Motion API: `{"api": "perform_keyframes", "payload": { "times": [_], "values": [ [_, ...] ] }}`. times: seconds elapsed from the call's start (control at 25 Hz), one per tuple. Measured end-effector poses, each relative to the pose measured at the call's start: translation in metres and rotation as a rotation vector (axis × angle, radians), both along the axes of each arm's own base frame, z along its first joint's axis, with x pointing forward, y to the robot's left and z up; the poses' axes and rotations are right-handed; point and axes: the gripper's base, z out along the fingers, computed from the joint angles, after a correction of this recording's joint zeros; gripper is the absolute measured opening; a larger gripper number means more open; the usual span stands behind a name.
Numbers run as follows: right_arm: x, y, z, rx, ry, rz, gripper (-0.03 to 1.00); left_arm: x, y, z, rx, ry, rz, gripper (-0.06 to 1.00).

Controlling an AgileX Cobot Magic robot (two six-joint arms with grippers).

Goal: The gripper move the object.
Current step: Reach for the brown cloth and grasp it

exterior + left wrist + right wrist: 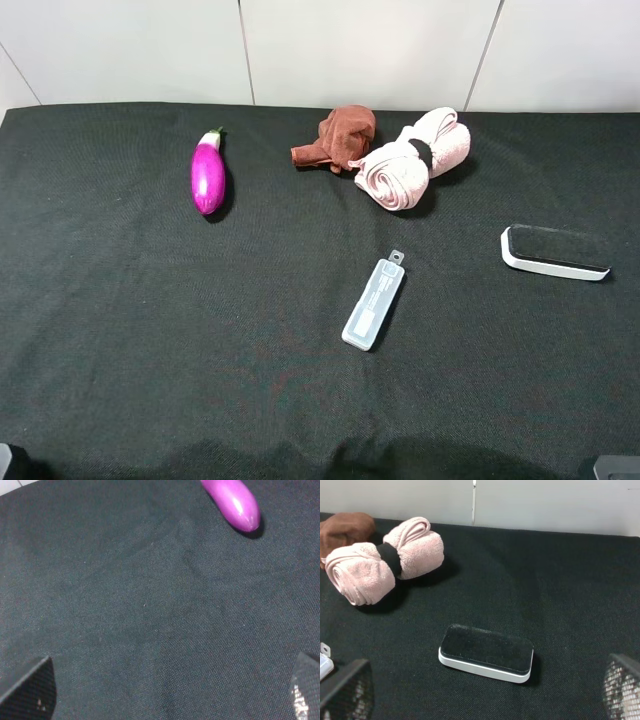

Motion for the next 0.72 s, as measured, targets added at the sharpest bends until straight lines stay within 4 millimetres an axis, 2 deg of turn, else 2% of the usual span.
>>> {"api": "perform_keyframes", "payload": {
  "times": [0.2,0.4,0.68,0.72],
  "values": [
    [0.010,0.001,0.001,-0.005,0.062,0.001,0.69,0.000,0.000,0.000,0.000,0.000,0.000,0.99],
    [0.028,0.004,0.020,-0.008,0.141,0.004,0.69,0.000,0.000,0.000,0.000,0.000,0.000,0.99],
    [0.066,0.010,0.046,0.002,0.262,0.015,0.69,0.000,0.000,0.000,0.000,0.000,0.000,0.99],
    [0.066,0.010,0.046,0.002,0.262,0.015,0.69,0.000,0.000,0.000,0.000,0.000,0.000,0.99]
  ]
}}
